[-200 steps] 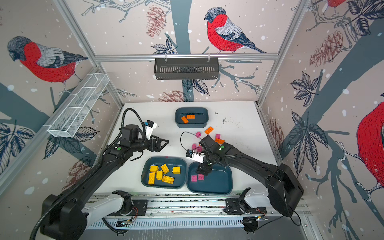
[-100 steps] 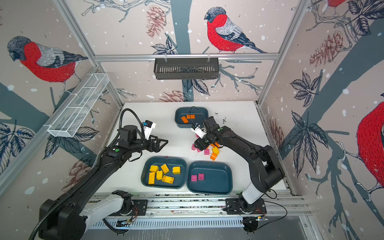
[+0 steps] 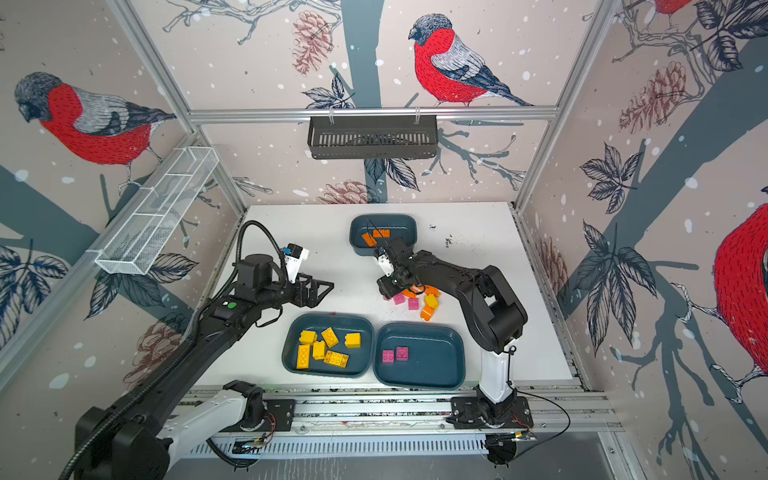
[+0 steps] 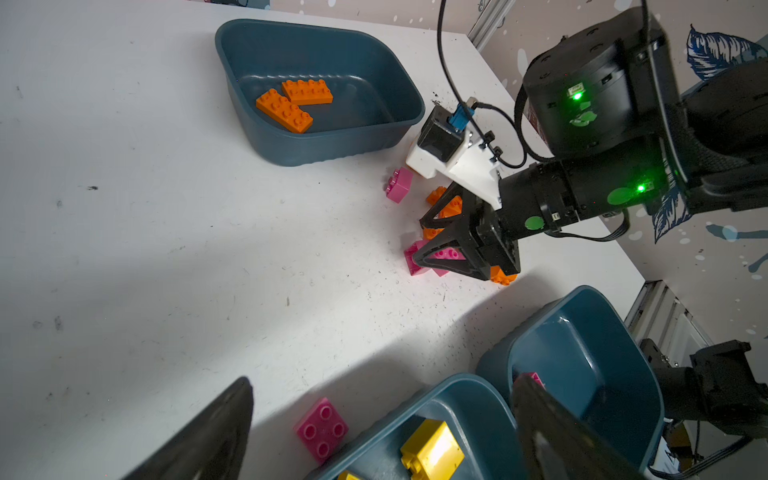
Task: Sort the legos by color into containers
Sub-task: 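Move the open right gripper back over a pink brick in the pile, then grasp the pink 2x2 brick with the right gripper and lift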
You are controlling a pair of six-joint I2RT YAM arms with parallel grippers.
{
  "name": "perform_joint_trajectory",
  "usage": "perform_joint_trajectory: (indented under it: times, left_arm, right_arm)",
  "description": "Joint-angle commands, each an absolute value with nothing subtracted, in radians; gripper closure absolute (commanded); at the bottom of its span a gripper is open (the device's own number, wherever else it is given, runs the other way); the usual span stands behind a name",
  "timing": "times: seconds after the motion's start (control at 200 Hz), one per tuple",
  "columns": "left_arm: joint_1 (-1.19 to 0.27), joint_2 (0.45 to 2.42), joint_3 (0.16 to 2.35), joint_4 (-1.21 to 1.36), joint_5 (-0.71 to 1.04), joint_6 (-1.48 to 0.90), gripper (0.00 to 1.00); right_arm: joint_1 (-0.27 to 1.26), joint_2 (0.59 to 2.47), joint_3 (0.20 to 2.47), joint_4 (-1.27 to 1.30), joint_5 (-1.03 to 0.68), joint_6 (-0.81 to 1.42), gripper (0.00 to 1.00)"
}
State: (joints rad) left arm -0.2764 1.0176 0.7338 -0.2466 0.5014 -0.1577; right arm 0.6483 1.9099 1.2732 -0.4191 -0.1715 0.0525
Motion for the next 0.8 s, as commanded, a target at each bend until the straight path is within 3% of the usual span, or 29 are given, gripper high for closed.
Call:
perform_joint_trajectory:
  times: [0.0,0.095,0.4,0.795]
  left_arm:
    - [-0.273,1.012,0.735,-0.241,0.5,-0.151,0.04]
    - [-0.273,1.014,0.736,-0.245,0.5,-0.149,0.04]
    - [-0.274,1.026,0.742,-0.249,0.504,-0.143,0.04]
    - [-0.272,1.026,0.726,-0.244,0.501,-0.144,0.04]
  right_arm:
    - [0.66,1.93,1.285,-0.443,-0.145,0.087,0.43]
    - [0.676,1.949,1.303,-0.46,-0.154,0.087,0.47]
    - [0.733,1.951,1.305,-0.403,-0.183,0.052,0.48]
    - [0.743,1.927,1.27,-0.461,-0.062,0.078,0.45]
